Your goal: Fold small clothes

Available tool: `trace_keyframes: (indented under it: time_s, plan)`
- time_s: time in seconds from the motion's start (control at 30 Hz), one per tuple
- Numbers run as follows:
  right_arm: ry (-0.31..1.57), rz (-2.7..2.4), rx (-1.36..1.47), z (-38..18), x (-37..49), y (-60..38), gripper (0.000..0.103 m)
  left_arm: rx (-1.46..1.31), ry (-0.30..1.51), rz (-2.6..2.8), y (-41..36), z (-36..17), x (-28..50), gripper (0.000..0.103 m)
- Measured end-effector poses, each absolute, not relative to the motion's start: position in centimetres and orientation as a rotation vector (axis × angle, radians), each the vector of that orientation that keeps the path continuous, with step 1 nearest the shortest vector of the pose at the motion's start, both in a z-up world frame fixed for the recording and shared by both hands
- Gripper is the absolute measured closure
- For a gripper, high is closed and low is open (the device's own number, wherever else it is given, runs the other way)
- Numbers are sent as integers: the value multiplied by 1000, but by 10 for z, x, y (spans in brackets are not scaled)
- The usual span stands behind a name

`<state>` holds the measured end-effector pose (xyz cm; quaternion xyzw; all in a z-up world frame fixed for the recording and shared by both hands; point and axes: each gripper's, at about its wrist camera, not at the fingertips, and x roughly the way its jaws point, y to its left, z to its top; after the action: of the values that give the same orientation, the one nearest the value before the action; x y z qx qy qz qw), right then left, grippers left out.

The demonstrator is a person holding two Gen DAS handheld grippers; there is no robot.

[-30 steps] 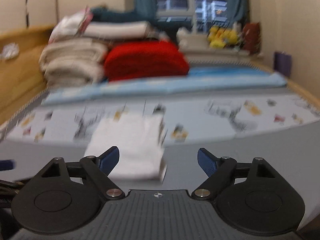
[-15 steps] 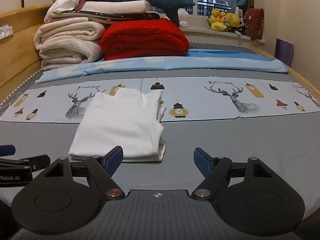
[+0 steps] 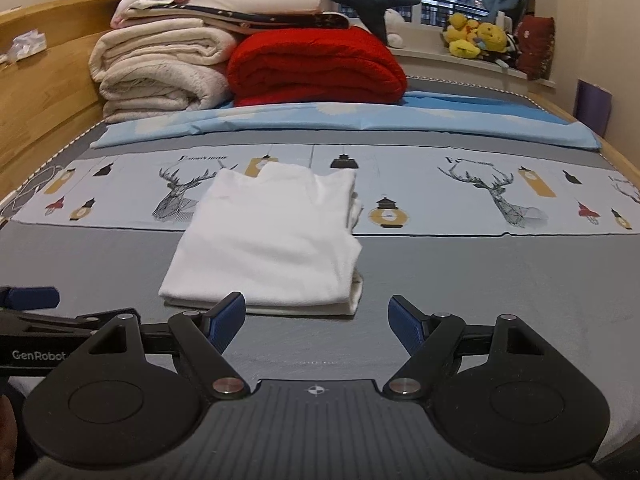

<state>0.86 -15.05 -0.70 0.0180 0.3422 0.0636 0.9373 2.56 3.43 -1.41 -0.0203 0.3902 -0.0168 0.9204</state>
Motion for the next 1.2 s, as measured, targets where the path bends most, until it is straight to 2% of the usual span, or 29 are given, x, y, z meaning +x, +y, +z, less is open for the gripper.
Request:
trace_keyframes:
  time_s: [1.2]
  plan:
    - [703, 151, -2, -7, 10, -138, 23, -48, 797, -71, 36, -15, 27, 1]
